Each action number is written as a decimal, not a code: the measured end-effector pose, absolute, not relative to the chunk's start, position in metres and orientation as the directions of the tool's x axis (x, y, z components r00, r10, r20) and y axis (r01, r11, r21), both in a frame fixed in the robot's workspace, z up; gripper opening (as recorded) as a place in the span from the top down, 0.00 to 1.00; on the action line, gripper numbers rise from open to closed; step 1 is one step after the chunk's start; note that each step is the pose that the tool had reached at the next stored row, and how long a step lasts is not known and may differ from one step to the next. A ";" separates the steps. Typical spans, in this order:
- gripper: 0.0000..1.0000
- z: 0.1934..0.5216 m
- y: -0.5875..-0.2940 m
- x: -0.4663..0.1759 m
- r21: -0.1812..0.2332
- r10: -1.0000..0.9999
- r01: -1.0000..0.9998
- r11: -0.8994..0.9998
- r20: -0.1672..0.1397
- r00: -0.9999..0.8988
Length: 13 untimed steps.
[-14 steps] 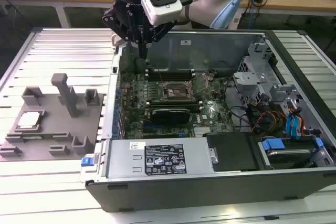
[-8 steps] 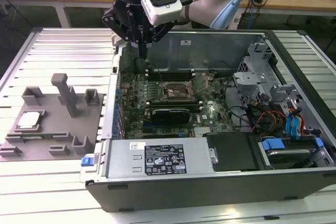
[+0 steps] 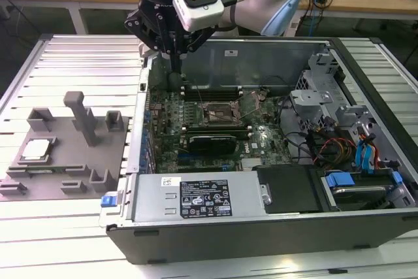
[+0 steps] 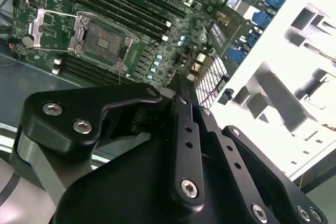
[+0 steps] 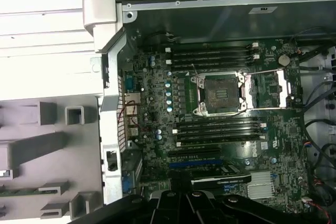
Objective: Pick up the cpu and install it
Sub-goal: 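Reach for the cpu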
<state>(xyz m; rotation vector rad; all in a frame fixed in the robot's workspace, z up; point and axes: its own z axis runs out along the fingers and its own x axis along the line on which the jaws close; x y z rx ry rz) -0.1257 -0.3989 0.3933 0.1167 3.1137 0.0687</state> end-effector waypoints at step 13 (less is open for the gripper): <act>0.89 0.393 -0.399 -0.153 0.045 0.075 0.074 0.996 -0.023 -0.997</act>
